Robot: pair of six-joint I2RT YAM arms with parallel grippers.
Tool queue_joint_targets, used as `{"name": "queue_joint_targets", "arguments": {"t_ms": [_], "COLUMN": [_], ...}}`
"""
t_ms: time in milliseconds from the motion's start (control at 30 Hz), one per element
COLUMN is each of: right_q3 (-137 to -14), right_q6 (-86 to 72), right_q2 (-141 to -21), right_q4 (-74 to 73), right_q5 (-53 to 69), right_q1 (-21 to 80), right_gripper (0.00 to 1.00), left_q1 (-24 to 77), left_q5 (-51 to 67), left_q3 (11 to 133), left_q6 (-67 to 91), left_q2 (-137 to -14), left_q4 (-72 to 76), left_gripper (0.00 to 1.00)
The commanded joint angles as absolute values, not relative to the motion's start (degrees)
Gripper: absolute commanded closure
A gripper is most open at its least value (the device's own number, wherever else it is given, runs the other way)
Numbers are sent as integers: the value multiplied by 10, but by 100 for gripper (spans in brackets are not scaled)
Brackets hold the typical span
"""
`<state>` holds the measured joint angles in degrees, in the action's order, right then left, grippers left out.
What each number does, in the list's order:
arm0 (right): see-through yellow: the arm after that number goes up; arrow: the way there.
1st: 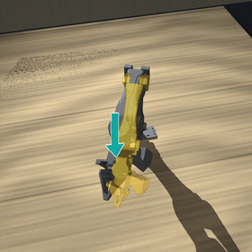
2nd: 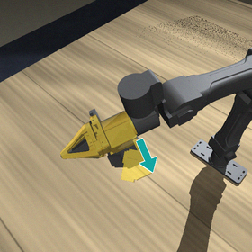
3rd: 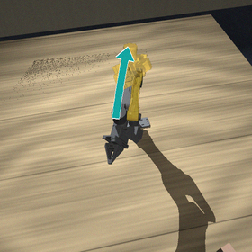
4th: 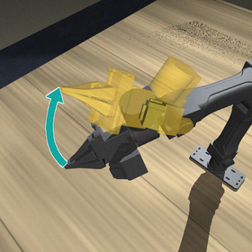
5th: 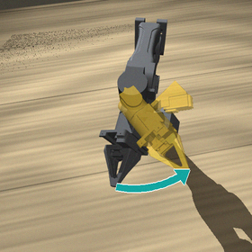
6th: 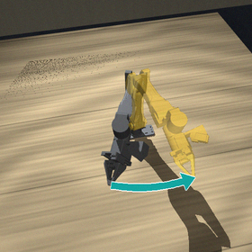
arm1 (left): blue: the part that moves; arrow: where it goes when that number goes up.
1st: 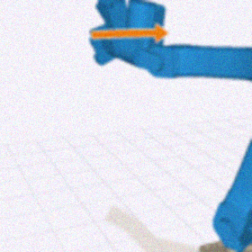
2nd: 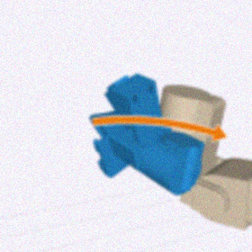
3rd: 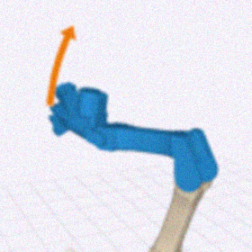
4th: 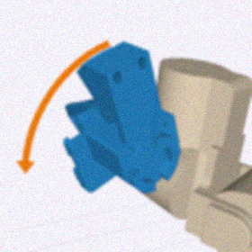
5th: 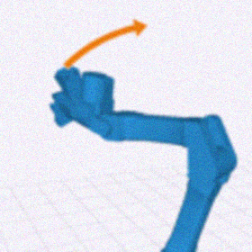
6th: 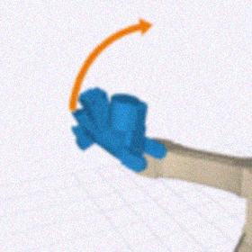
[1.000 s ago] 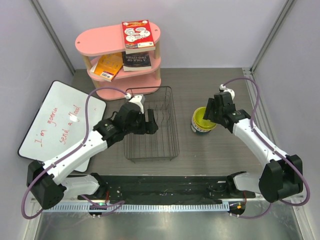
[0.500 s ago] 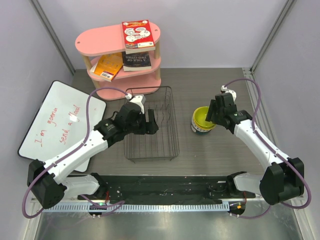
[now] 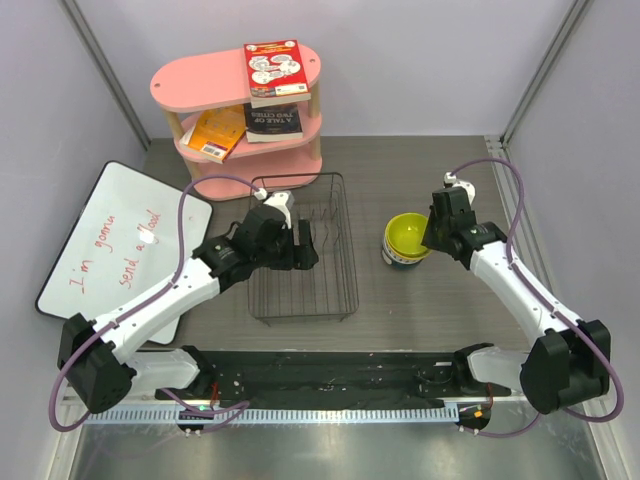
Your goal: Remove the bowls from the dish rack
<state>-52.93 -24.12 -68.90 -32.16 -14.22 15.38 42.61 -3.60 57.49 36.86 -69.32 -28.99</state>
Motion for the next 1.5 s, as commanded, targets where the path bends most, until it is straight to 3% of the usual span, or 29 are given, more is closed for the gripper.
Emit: {"name": "queue_joint_targets", "arguments": {"t_ms": [0,167,267,400,633,767,1133,1467], "right_q3": [-534,-519,-517,-520,-509,-512,-554,-627], "right_q6": [-242,-249,-250,-244,-236,-229,-238,-222], "right_q2": [-697,-700,-700,-693,-669,-642,-616,-537], "right_q4": [-309,-302,-301,-301,-322,-339,-373,-401], "right_q5": [-134,-133,-131,-120,-135,-155,-160,-108], "right_q1": [154,153,154,154,154,154,154,154], "right_gripper": [73,78,75,55,45,22,21,19], "left_q1": [423,423,422,422,422,423,423,408], "left_q5": [-34,-33,-31,-31,-24,-23,-41,-272], "left_q3": [584,579,578,577,573,571,570,655], "left_q6": [359,360,359,359,360,360,363,433], "left_q2": [-686,-686,-685,-684,-686,-686,-673,-644], "left_q4": [-275,-273,-273,-274,-270,-269,-281,-457], "left_gripper": [22,22,22,22,22,22,21,16]}}
